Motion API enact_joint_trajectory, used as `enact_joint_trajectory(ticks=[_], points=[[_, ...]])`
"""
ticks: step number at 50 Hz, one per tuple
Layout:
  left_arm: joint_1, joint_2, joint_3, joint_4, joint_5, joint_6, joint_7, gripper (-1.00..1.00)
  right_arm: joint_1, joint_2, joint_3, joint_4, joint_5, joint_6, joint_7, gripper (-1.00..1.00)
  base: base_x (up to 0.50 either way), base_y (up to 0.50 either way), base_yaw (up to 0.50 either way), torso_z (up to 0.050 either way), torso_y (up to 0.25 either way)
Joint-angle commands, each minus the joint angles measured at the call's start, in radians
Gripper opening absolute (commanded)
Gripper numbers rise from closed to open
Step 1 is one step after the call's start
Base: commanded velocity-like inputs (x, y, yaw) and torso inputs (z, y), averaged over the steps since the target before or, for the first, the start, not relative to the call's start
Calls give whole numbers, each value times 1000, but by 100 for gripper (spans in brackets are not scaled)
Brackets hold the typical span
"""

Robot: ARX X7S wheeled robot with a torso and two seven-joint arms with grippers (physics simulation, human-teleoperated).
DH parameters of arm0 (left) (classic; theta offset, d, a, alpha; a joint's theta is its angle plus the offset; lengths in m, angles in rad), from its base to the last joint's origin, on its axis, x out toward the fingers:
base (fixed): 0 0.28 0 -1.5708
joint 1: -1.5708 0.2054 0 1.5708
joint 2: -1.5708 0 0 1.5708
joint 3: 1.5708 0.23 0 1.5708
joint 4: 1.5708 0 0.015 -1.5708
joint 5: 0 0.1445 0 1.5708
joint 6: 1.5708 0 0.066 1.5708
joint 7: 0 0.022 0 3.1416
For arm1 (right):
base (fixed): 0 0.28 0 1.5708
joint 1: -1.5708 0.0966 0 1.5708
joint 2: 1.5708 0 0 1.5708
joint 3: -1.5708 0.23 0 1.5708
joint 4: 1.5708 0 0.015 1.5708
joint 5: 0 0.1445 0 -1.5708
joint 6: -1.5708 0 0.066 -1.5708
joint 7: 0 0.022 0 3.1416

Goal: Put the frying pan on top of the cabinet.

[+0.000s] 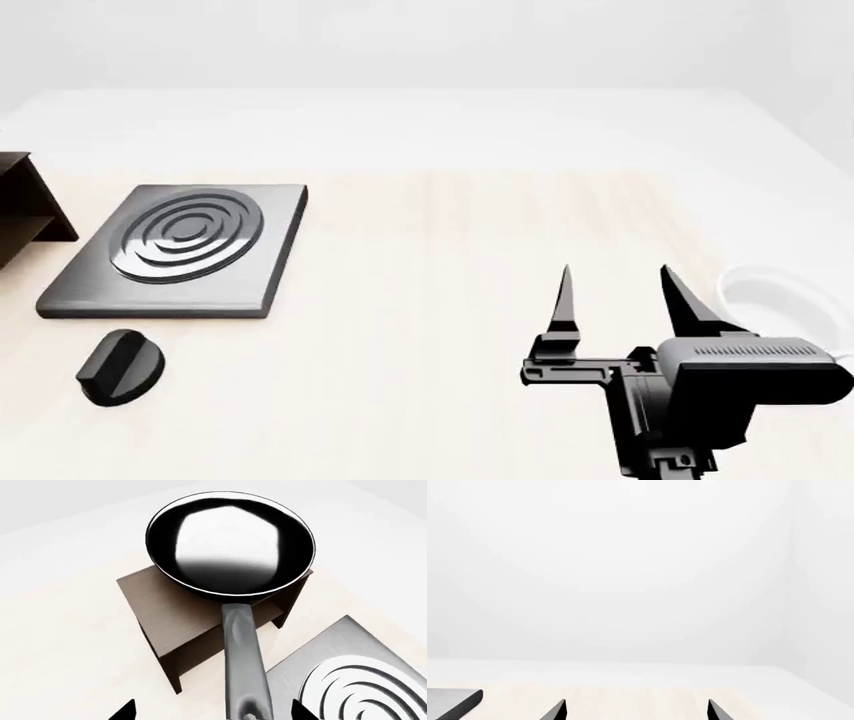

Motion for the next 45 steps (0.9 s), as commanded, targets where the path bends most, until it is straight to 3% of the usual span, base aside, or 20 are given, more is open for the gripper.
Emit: enact_joint_trajectory(ticks=[1,7,13,16,20,27,29,33,39,45], points=[[-10,17,24,0,1,7,62,100,0,3,-5,-1,2,-2,3,100,0,0,0,0,250],[-9,47,85,22,33,10,120,100,1,5,-5,-3,3,1,4,100,0,0,0,0,0],[319,113,59,857,-75,-322,273,100,9,6,-5,-1,6,5,7,100,0,0,0,0,0],[480,143,73,1195,-129,-406,327,100,13,6,-7,3,5,5,7,100,0,0,0,0,0],[657,183,44,1556,-207,-494,380,100,15,8,-5,7,6,8,10,100,0,0,0,0,0],[885,266,-15,1908,-304,-611,425,100,20,8,-5,13,8,8,11,100,0,0,0,0,0],[930,282,-46,1974,-365,-621,448,100,21,8,-7,16,7,7,12,100,0,0,0,0,0],[1045,337,-122,2060,-515,-617,376,100,25,5,-15,21,4,3,11,100,0,0,0,0,0],[1205,379,-106,2119,-510,-438,398,100,28,3,-22,30,1,-1,11,100,0,0,0,0,0],[1308,365,-17,2116,-472,-297,413,100,30,5,-33,40,-21,-5,19,100,0,0,0,0,0]])
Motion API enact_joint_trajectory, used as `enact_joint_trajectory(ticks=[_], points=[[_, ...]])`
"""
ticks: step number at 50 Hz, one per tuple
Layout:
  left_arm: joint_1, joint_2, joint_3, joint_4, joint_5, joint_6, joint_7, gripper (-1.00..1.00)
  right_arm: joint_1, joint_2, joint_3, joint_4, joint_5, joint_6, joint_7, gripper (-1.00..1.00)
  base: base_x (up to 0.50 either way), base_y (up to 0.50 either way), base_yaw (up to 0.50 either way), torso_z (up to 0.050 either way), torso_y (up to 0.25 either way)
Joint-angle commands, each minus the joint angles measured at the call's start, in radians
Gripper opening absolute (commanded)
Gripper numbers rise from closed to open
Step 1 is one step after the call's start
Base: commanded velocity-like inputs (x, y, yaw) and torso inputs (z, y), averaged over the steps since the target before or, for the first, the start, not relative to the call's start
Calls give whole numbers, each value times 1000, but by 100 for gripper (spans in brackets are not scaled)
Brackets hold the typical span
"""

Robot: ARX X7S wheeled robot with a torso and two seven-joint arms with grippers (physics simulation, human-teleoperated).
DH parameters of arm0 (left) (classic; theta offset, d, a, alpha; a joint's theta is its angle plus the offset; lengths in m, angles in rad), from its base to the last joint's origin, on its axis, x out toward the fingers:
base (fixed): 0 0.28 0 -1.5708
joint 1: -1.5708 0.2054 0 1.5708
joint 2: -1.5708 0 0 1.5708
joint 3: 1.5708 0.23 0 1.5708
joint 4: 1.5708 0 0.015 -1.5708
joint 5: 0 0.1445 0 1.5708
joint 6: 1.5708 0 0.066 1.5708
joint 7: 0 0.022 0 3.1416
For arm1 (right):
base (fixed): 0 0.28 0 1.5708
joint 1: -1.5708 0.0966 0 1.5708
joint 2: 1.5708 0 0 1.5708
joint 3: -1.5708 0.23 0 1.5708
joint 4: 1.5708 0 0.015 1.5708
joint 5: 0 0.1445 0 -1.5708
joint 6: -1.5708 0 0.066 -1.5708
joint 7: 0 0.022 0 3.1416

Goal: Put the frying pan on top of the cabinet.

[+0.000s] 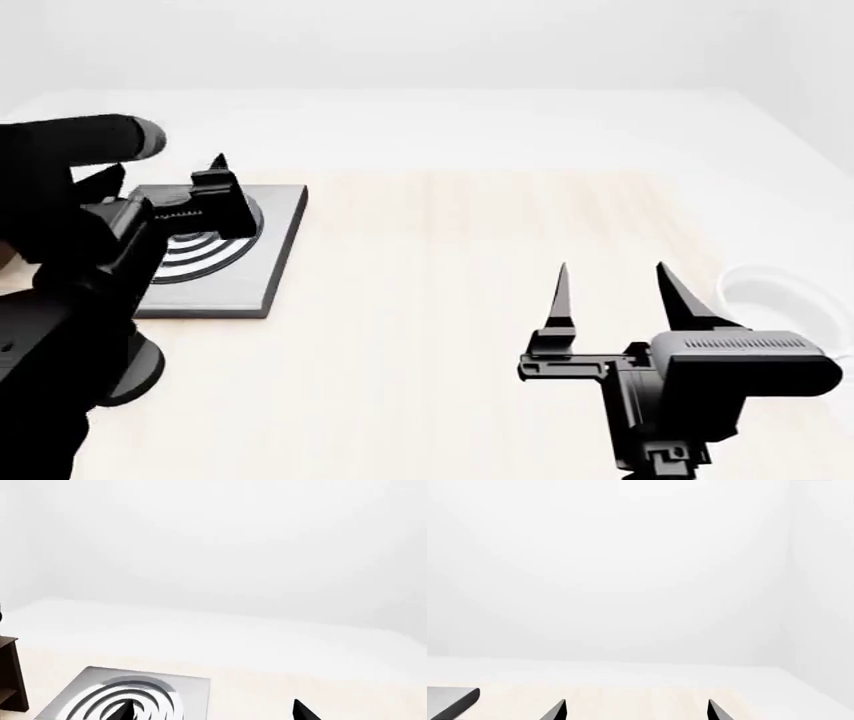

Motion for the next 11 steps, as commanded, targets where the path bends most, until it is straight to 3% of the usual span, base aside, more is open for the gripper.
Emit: enact_joint_trajectory(ticks=[1,11], points=[[242,40,43,164,-37,151,22,100,5,0,-15,15,-19,-5,8,100,0,0,0,0,0],[320,33,112,130,17,279,17,100,18,4,-23,16,-27,16,16,100,0,0,0,0,0]])
